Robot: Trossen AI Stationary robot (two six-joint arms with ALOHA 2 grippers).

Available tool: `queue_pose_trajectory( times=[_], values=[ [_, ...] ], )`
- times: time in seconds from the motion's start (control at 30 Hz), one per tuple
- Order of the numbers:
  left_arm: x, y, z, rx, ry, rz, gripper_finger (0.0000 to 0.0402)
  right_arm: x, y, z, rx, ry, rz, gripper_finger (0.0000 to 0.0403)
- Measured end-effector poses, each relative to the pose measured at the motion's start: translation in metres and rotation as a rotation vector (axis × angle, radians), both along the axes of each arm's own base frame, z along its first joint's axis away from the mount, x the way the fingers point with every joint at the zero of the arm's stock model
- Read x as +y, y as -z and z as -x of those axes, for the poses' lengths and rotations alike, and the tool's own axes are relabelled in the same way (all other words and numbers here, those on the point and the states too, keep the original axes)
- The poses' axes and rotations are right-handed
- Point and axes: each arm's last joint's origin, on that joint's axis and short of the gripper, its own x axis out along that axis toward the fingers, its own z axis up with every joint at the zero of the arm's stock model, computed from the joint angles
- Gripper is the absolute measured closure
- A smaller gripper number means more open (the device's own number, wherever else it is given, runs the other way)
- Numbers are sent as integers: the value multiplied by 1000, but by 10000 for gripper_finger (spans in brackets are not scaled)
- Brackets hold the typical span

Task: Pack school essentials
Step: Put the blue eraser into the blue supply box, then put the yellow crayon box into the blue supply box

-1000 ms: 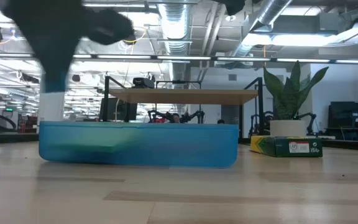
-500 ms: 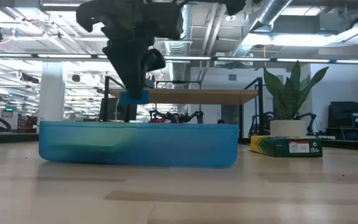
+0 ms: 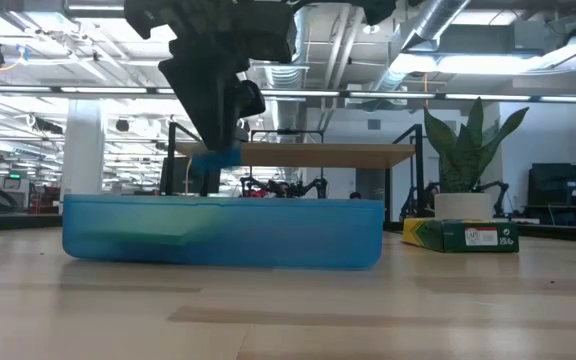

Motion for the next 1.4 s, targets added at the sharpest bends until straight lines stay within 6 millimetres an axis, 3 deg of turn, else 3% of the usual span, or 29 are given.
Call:
queue_pose_trajectory(
  times=[0.27, 0.5, 0.63, 0.8, 1.1, 1.27, 1.4],
  values=[
    [1, 0, 1, 2, 1, -44, 240, 0, 0, 0, 0, 0, 0, 283],
    [2, -6, 14, 57, 18, -55, 245, 0, 0, 0, 4, 2, -5, 283],
    [2, -8, 22, -120, 48, 7, 263, 0, 2, 1, 23, 3, -4, 283],
    [6, -16, 52, -323, 28, 92, 283, 0, 2, 1, 28, 3, -4, 283],
    [11, -47, 110, -1017, -7, 96, 302, -2, 0, 0, -2, 16, -9, 283],
    [14, -39, 131, -1291, -6, 70, 303, -2, 0, 0, 9, 23, -29, 283],
    [15, -28, 137, -1358, 0, 70, 303, -2, 7, -4, 43, 27, -33, 283]
  ],
)
